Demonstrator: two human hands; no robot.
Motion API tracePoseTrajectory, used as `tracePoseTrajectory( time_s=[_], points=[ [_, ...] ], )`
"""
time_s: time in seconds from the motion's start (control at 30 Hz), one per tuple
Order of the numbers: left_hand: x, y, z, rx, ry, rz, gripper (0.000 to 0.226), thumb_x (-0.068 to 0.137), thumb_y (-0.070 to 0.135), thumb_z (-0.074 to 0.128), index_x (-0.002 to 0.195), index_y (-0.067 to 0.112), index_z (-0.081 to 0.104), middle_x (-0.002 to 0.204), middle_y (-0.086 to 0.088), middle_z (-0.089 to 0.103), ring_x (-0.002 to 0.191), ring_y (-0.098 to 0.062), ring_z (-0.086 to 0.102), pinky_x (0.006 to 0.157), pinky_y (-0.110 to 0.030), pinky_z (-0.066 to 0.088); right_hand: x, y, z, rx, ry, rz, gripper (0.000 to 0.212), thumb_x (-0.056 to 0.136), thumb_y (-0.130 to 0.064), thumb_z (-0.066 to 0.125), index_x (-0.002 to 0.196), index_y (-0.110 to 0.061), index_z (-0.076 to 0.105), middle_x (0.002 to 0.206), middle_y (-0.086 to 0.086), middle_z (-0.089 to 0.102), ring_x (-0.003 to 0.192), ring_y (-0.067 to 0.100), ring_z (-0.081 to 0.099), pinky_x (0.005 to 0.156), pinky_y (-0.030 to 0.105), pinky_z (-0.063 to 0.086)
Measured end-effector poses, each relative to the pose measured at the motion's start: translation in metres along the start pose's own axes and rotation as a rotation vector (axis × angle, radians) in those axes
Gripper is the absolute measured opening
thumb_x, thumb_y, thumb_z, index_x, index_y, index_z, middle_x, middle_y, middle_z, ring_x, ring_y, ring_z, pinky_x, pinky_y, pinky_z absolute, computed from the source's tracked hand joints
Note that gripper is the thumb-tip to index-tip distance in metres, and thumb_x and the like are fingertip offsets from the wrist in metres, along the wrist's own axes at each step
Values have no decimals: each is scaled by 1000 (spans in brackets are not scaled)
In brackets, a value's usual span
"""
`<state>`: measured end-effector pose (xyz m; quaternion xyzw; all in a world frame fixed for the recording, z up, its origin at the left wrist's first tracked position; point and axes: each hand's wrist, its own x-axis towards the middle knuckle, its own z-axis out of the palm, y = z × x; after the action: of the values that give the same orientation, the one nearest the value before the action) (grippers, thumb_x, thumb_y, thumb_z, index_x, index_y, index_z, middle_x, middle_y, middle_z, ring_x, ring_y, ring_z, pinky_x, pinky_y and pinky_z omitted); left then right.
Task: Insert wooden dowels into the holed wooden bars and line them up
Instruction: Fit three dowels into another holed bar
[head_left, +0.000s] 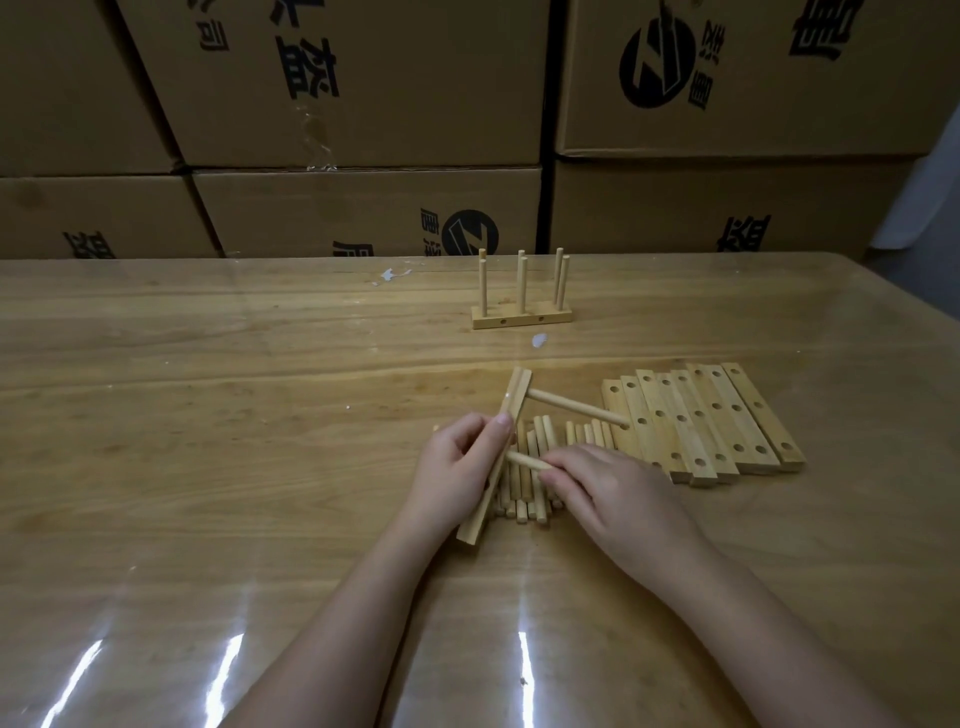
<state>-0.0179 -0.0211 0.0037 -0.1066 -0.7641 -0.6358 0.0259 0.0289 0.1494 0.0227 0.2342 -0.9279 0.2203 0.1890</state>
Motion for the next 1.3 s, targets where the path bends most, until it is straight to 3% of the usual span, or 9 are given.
tracePoseTrajectory(
  time_s=[0.13,0.33,0.6,0.73,0.87,0.97,1.1,1.23,1.3],
  points=[
    [-3,0,0,-45,3,7,27,89,44,55,73,34,75,75,-3,70,72,-12,62,71,-30,48,-1,-2,1,9,-32,44,26,95,-33,46,104,-18,66,83,-7,67,73,11,61,58,27,47],
    [-6,3,1,-48,28,46,30,82,45,55,80,24,76,79,1,74,76,-4,65,72,-18,48,-1,-6,6,93,4,93,26,96,-31,46,99,-16,67,76,-6,64,68,12,59,60,35,49],
    [-8,6,3,-15,44,75,28,83,43,54,82,25,74,77,8,74,78,5,64,71,-8,44,-2,-8,10,304,-1,231,23,95,-27,47,83,-21,66,59,-14,54,59,5,53,53,18,39],
    [-6,1,3,30,72,128,34,85,49,56,81,21,75,80,-9,71,79,-10,64,71,-16,45,-2,-10,11,392,-20,315,27,95,-28,47,71,-29,59,50,-23,52,51,-1,50,49,13,34],
    [-9,-1,3,126,65,232,58,85,55,48,70,2,67,62,-15,51,64,-19,50,64,-27,39,-3,-10,11,479,-44,399,31,93,-35,45,65,-33,59,46,-19,50,44,0,43,47,14,33],
    [-9,0,2,147,84,237,45,85,53,48,56,19,56,56,3,41,58,-4,42,60,-21,35,-4,-9,13,539,-52,431,31,93,-36,46,68,-32,62,46,-16,49,45,1,43,46,15,32],
    [-6,5,0,84,64,189,40,85,53,54,50,35,51,58,4,42,60,-4,42,61,-20,35,-2,-13,15,522,32,380,23,94,-32,47,81,-32,67,61,-8,62,53,2,52,49,17,38],
    [-4,4,-3,-28,79,42,45,90,45,58,77,4,72,72,-20,63,73,-16,55,71,-31,42,-1,-7,7,349,190,275,34,95,-46,33,102,-28,62,61,-11,53,57,5,52,46,18,35],
    [-3,5,-4,-90,114,-41,43,94,39,56,85,1,73,76,-18,67,75,-20,60,73,-33,46,-1,-1,3,373,322,306,41,96,-49,27,104,-26,60,61,-13,51,59,2,52,48,15,38]
  ],
)
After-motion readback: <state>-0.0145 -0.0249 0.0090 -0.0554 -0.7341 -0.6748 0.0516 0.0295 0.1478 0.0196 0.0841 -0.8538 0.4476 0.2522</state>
